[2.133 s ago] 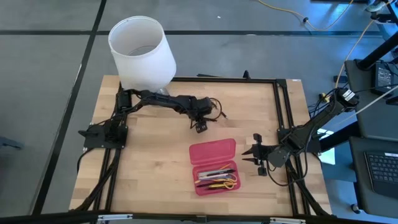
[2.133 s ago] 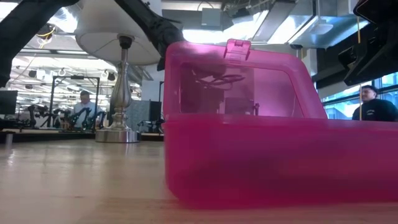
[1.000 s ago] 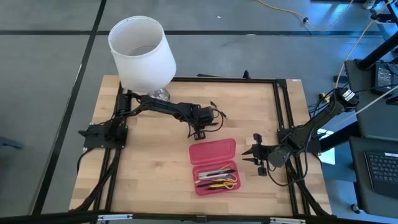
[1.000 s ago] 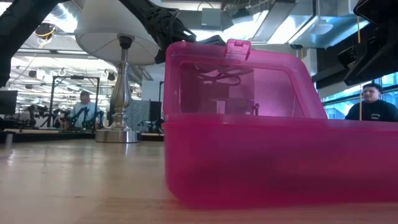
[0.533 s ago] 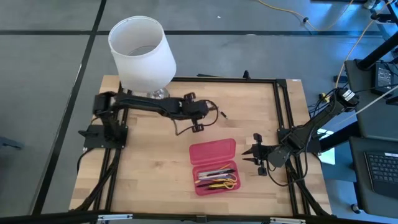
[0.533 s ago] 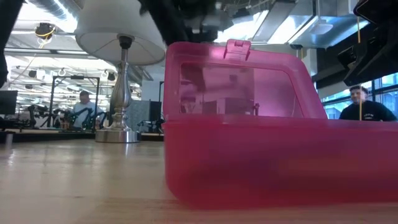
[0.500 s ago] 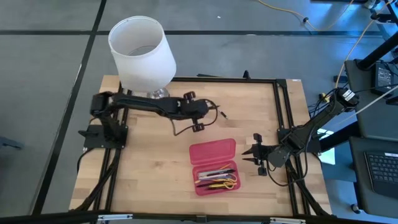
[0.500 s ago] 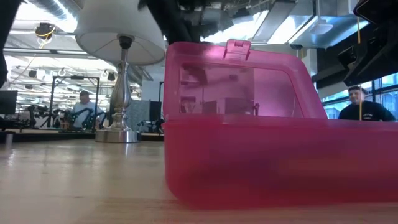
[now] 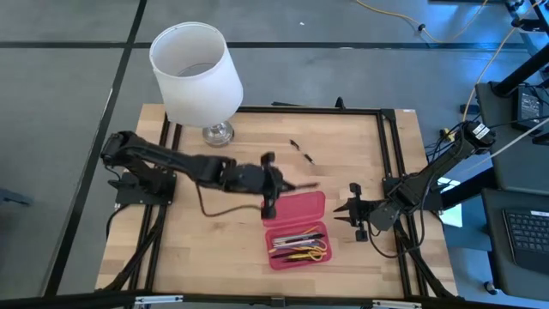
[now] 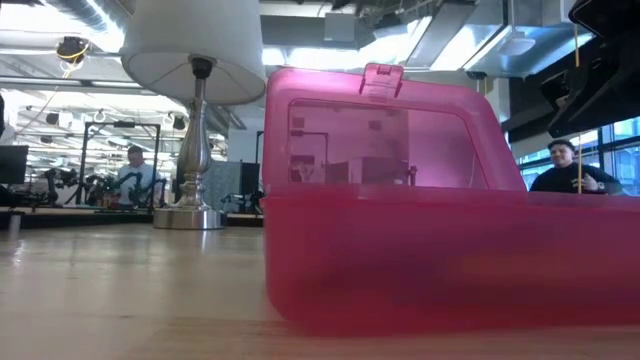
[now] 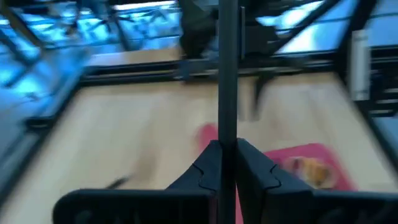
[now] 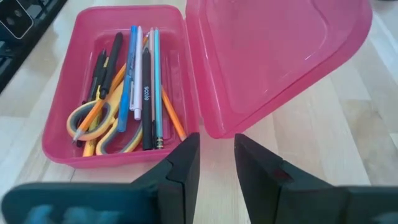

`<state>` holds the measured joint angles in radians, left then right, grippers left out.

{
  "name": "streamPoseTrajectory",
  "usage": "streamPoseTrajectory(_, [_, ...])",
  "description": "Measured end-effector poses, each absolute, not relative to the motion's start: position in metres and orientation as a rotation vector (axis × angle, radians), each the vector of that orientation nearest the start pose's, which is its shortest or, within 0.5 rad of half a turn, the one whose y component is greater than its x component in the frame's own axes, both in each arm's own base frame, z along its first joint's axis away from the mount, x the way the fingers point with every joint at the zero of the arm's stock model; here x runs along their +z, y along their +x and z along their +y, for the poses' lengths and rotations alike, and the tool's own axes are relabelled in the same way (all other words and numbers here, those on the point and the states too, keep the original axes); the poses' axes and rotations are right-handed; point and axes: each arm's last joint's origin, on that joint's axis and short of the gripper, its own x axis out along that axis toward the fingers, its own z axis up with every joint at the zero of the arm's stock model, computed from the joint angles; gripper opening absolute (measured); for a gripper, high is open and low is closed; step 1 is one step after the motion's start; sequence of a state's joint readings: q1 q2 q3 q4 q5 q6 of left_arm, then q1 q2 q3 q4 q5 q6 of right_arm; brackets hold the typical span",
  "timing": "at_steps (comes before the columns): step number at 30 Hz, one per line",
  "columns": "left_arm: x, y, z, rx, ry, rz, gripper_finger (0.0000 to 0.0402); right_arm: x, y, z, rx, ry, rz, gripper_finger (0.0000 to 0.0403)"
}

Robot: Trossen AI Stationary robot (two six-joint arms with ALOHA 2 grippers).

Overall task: Pick & place school supplies into a supply box
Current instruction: Put the black pen into the pink supply box

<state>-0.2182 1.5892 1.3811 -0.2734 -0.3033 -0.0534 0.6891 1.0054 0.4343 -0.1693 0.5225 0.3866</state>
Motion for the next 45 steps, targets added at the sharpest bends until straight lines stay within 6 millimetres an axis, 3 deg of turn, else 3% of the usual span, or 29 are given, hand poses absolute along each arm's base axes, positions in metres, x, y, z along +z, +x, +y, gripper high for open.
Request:
streamPoseTrajectory(7, [0.308,0.359,-0.123,-0.019,-0.002,0.495,0.0015,0.181,0.152,0.107,0.037,-0.050,0.629,0.0104])
streamPoseTrajectory(12, [0.269,0.373,-0.151,-0.052,-0.011,0.572,0.0015,0.181,0.152,0.106,0.027,-0.027,0.636,0.0104])
streamPoseTrajectory(19, [0.211,0.395,-0.159,-0.024,-0.101,0.692,0.0015,0.180,0.151,0.107,0.050,0.003,0.654,0.0104])
streamPoseTrajectory(24, [0.183,0.401,-0.160,-0.068,-0.162,0.783,0.0015,0.180,0.151,0.108,0.082,0.013,0.670,0.0104])
streamPoseTrajectory(35, [0.162,0.404,-0.163,-0.093,-0.222,0.857,0.0026,0.179,0.150,0.107,0.079,-0.002,0.685,0.0104])
streamPoseTrajectory(45, [0.163,0.403,-0.163,-0.095,-0.223,0.862,0.0056,0.179,0.150,0.107,0.079,-0.002,0.685,0.0103])
